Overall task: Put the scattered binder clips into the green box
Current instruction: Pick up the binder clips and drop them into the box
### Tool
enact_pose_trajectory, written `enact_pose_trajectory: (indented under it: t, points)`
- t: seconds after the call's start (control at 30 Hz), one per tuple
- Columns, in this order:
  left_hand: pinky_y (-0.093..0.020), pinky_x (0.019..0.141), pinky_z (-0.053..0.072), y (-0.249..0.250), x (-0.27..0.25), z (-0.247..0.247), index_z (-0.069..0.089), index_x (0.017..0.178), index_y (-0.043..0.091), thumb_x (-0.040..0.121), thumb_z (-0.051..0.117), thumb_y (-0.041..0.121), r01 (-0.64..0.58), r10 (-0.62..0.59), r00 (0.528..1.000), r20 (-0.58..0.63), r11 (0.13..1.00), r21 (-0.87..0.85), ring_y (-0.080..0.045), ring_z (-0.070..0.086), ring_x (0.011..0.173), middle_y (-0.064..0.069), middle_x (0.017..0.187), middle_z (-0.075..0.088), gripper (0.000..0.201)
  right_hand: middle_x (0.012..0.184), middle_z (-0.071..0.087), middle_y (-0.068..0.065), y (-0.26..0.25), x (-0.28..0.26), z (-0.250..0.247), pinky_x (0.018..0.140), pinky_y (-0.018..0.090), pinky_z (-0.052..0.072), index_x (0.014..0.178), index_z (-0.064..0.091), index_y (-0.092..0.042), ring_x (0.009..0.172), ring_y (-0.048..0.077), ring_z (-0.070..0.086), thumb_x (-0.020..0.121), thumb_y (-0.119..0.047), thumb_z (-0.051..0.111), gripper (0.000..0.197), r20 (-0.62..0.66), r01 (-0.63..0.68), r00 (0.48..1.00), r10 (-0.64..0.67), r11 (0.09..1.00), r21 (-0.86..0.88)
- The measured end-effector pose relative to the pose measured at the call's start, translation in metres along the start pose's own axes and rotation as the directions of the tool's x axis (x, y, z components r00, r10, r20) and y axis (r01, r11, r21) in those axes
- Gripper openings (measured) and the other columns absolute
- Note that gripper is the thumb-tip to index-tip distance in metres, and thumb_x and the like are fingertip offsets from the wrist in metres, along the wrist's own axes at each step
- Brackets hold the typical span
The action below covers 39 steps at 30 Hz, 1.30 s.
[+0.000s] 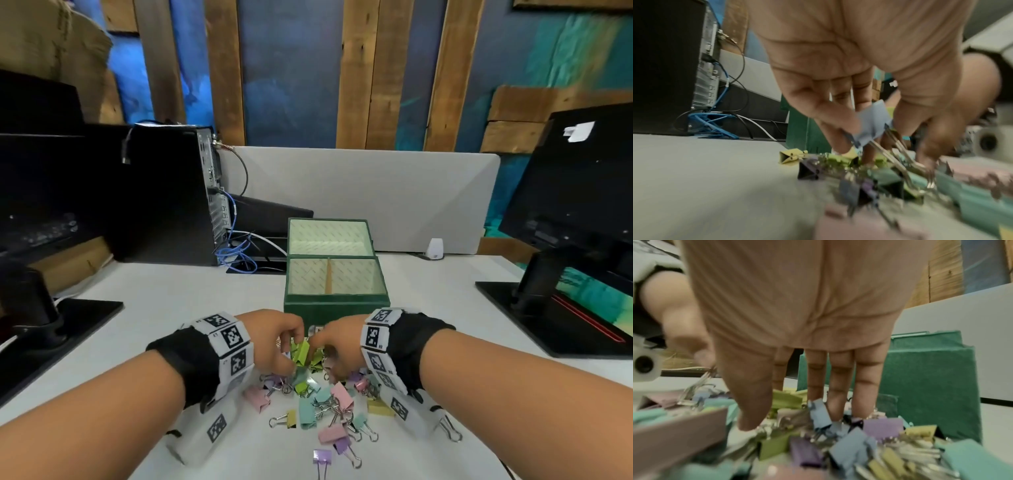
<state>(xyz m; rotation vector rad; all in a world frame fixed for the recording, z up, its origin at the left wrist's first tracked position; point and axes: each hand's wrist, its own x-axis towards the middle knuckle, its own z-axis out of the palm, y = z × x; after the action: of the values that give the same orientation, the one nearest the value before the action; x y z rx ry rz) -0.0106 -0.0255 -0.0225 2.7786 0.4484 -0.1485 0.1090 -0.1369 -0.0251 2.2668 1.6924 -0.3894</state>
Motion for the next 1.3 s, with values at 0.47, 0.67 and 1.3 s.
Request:
enact_pose_trajectory:
  t: [0.47,0.67,1.3]
  points:
    - [-0.015,0.044,0.044,-0.019,-0.011,-0.026,0.055,0.086,0.016,0.081,0.068,0.008,0.097,-0.13,0.991,-0.014,0.805,-0.585,-0.008,0.056,0.047,-0.001,0.062,0.064,0.015,0.083,0.051,-0.009,0.006,-0.007,-0.013,0.056,0.016,0.038,0.115,0.061,-0.021,0.064,0.008,0.048,0.083,-0.016,0.064,0.032,-0.079,0.058,0.996,-0.045,0.982,0.178]
    - [-0.011,0.046,0.051,-0.015,-0.014,-0.03,0.053,0.082,0.012,0.082,0.064,-0.003,0.116,-0.218,0.976,-0.008,0.552,-0.826,-0.006,0.062,0.044,-0.005,0.072,0.062,0.019,0.073,0.058,0.0,0.04,-0.015,-0.029,0.071,0.029,0.054,0.09,0.062,-0.023,0.063,0.013,0.056,0.085,-0.013,0.063,0.012,-0.157,-0.001,0.971,0.18,0.661,0.751]
    - [-0.016,0.049,0.037,-0.024,0.038,-0.053,0.049,0.072,0.015,0.091,0.05,0.014,0.1,-0.316,0.949,-0.008,0.326,-0.94,-0.01,0.049,0.055,-0.002,0.069,0.051,0.019,0.086,0.05,0.015,0.057,0.033,-0.069,0.048,0.026,0.056,0.096,0.054,-0.002,0.078,0.024,0.056,0.094,-0.002,0.045,0.009,-0.035,0.097,0.945,0.325,-0.177,0.979]
